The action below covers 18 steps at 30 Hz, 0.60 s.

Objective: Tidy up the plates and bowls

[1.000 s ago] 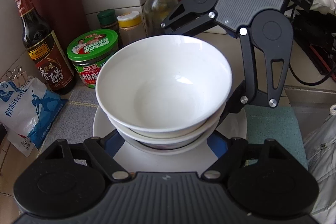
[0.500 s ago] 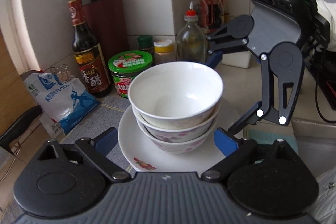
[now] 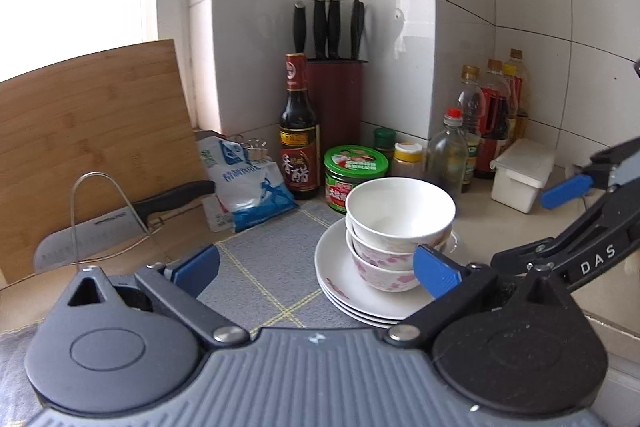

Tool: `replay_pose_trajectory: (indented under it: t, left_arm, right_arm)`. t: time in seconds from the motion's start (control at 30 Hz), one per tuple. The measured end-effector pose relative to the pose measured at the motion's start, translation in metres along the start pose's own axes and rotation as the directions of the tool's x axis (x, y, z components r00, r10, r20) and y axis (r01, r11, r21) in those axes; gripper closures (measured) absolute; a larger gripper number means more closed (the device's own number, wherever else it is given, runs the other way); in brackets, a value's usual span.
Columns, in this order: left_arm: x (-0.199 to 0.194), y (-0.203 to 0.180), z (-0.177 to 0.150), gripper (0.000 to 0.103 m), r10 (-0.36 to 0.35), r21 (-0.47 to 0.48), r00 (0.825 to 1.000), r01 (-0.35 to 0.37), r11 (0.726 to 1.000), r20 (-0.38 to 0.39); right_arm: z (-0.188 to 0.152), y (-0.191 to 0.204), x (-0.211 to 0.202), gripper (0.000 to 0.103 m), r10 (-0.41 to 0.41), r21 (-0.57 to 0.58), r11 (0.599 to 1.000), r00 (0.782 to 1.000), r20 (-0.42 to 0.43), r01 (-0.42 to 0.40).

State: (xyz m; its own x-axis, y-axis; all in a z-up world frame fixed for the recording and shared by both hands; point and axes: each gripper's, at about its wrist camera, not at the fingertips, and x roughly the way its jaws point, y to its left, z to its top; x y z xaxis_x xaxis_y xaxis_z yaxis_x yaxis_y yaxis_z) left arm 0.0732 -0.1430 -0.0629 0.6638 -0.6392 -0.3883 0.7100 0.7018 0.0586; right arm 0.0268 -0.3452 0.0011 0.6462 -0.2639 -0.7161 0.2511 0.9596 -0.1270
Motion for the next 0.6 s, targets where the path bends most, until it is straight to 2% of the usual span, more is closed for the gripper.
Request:
replay_pose_trajectory:
  t: [0.1,0.2,0.3,0.6]
  left_arm:
    - [-0.013,-0.003,0.008,0.001,0.038,-0.03,0.998,-0.039,0.999,-0.045]
    - [-0.022,-0.009,0.013,0.001,0.074,-0.032,0.992,-0.078,0.996,-0.103]
    - [-0.03,-0.012,0.015,0.001,0.066,-0.048,0.99,-0.073,0.996,-0.125]
    - [-0.039,-0.017,0.016,0.001,0.091,-0.059,0.986,-0.1,0.993,-0.142]
  right_arm:
    - [-0.009,0.007,-0.02,0.0,-0.039,0.107,0.994,0.999,0.016,0.037]
    - [-0.013,0.011,-0.036,0.0,-0.082,0.162,0.984,0.996,0.038,0.075]
    - [-0.015,0.014,-0.051,0.0,-0.129,0.201,0.973,0.989,0.066,0.114]
    - [-0.02,0.02,-0.064,0.0,-0.135,0.243,0.964,0.987,0.09,0.11]
